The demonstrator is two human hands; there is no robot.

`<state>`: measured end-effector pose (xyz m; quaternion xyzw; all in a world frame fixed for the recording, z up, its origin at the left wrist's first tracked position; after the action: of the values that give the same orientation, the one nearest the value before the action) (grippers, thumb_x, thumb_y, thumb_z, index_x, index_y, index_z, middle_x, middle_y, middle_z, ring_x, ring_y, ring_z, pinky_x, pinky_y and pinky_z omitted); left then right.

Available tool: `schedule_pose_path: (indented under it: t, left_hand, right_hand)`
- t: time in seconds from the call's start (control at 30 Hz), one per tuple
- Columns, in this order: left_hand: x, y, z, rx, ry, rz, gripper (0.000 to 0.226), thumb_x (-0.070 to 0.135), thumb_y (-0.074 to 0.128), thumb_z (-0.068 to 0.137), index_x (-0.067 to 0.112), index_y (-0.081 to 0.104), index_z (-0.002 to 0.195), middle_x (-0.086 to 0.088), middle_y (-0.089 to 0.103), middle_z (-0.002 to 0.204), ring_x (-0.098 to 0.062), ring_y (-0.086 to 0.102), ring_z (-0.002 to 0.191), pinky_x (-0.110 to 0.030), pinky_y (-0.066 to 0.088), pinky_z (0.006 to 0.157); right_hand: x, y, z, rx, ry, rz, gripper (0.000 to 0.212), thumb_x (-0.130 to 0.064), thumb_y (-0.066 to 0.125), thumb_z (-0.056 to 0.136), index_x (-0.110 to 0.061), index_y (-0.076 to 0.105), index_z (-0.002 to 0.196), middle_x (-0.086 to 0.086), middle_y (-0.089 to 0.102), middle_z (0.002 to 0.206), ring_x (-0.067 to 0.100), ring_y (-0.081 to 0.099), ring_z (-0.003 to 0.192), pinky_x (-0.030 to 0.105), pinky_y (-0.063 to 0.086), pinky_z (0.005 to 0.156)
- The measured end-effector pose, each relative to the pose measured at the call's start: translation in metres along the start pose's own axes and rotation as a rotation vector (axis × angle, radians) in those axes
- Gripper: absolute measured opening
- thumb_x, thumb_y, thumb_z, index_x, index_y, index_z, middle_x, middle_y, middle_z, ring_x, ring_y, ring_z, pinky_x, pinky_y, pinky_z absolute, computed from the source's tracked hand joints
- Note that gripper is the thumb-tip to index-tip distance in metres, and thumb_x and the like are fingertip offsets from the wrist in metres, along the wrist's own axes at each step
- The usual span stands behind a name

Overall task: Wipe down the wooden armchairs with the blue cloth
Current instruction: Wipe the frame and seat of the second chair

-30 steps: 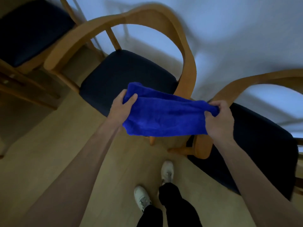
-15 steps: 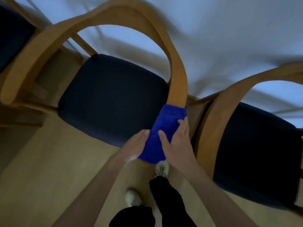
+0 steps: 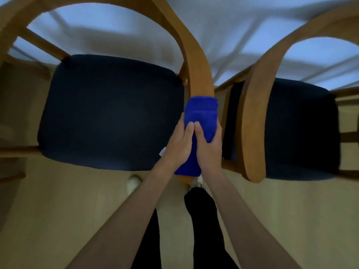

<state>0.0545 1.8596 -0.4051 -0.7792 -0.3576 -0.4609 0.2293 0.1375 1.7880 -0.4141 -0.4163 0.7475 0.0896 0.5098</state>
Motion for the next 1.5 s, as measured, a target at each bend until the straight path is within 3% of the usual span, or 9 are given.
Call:
schedule_pose_path:
  t: [0.2, 0.37, 0.53, 0.6, 0.73, 0.9, 1.23, 1.37, 1.5]
  left_hand:
    - [-0.027, -0.002, -0.044, -0.037, 0.040, -0.019, 0.038, 0.039, 0.025, 0.106, 0.036, 0.035, 0.143, 0.036, 0.051, 0.126, 0.012, 0.047, 0.119, 0.000, 0.035, 0.090]
    - [-0.058, -0.005, -0.082, -0.045, 0.020, -0.048, 0.045, 0.038, 0.024, 0.107, 0.027, 0.030, 0.150, 0.024, 0.045, 0.142, 0.002, 0.039, 0.134, -0.010, 0.032, 0.105]
    - [-0.077, -0.027, -0.067, -0.021, -0.116, -0.050, 0.045, 0.037, 0.028, 0.104, 0.037, 0.029, 0.149, 0.025, 0.033, 0.149, 0.009, 0.032, 0.135, -0.029, 0.027, 0.117]
    - [-0.080, -0.047, -0.054, 0.043, -0.141, -0.003, 0.044, 0.029, 0.031, 0.105, 0.039, 0.031, 0.147, 0.025, 0.033, 0.149, 0.015, 0.033, 0.130, -0.018, 0.027, 0.113]
    - [-0.080, -0.080, -0.039, 0.114, -0.136, 0.135, 0.051, 0.028, 0.044, 0.102, 0.040, 0.028, 0.149, 0.014, 0.040, 0.148, 0.006, 0.038, 0.132, -0.013, 0.030, 0.103]
    - [-0.074, -0.102, -0.032, 0.158, -0.079, 0.301, 0.062, 0.021, 0.054, 0.097, 0.040, 0.027, 0.149, 0.009, 0.047, 0.143, 0.002, 0.042, 0.128, -0.019, 0.034, 0.102]
    - [-0.062, -0.102, -0.031, 0.262, -0.066, 0.296, 0.059, 0.017, 0.053, 0.095, 0.035, 0.033, 0.148, 0.012, 0.053, 0.133, 0.002, 0.049, 0.120, -0.028, 0.038, 0.107]
    - [-0.063, -0.105, -0.036, 0.244, -0.043, 0.326, 0.059, 0.014, 0.052, 0.096, 0.033, 0.032, 0.148, 0.009, 0.054, 0.134, 0.022, 0.051, 0.099, 0.000, 0.037, 0.082]
    - [-0.060, -0.107, -0.040, 0.238, -0.007, 0.354, 0.060, 0.014, 0.053, 0.095, 0.030, 0.031, 0.149, 0.007, 0.054, 0.132, 0.026, 0.050, 0.089, 0.006, 0.034, 0.072]
  right_hand:
    - [0.019, 0.003, -0.047, 0.101, -0.031, 0.027, 0.066, -0.055, 0.059, 0.091, -0.036, 0.030, 0.147, -0.018, 0.060, 0.123, 0.000, 0.061, 0.106, 0.033, 0.055, 0.092]
    - [0.027, 0.004, -0.079, 0.124, -0.098, -0.027, 0.064, -0.045, 0.058, 0.095, -0.024, 0.030, 0.148, -0.005, 0.058, 0.128, 0.014, 0.060, 0.113, 0.038, 0.052, 0.095]
    - [0.002, 0.008, -0.051, 0.186, -0.112, -0.342, 0.090, -0.066, 0.048, 0.091, -0.031, -0.005, 0.155, 0.003, 0.007, 0.162, 0.022, 0.026, 0.143, 0.042, 0.036, 0.113]
    - [-0.015, 0.011, -0.020, 0.211, -0.109, -0.532, 0.095, -0.070, 0.046, 0.087, -0.027, -0.006, 0.155, 0.010, -0.003, 0.163, 0.034, 0.021, 0.145, 0.050, 0.033, 0.111]
    - [-0.054, 0.018, 0.039, 0.223, -0.162, -0.754, 0.099, -0.070, 0.044, 0.085, -0.015, 0.002, 0.156, 0.017, 0.002, 0.163, 0.039, 0.024, 0.144, 0.053, 0.039, 0.107]
    - [-0.048, 0.026, -0.013, 0.208, -0.417, -0.858, 0.094, -0.056, 0.058, 0.080, -0.030, 0.008, 0.156, 0.017, 0.007, 0.162, 0.037, 0.043, 0.122, 0.038, 0.049, 0.082]
    - [0.001, 0.021, -0.066, 0.194, -0.227, -0.743, 0.107, -0.049, 0.071, 0.075, -0.034, 0.004, 0.156, 0.017, 0.009, 0.159, 0.035, 0.040, 0.127, 0.036, 0.044, 0.089]
    - [-0.050, 0.022, 0.019, 0.151, -0.288, -0.808, 0.103, -0.057, 0.064, 0.077, -0.038, -0.003, 0.153, 0.016, 0.012, 0.157, 0.036, 0.042, 0.124, 0.036, 0.039, 0.081]
    - [-0.078, 0.034, 0.065, 0.103, -0.302, -0.854, 0.100, -0.056, 0.062, 0.079, -0.036, 0.000, 0.155, 0.015, 0.020, 0.152, 0.034, 0.044, 0.119, 0.040, 0.050, 0.080]
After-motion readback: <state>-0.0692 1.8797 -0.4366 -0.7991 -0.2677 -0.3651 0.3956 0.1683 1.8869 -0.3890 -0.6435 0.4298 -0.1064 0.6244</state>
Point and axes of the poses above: each hand's wrist, its own z-axis towards the middle knuckle, its own y-axis out of the palm, x = y × z, the point moved 9 cm from there along z, towards the middle knuckle
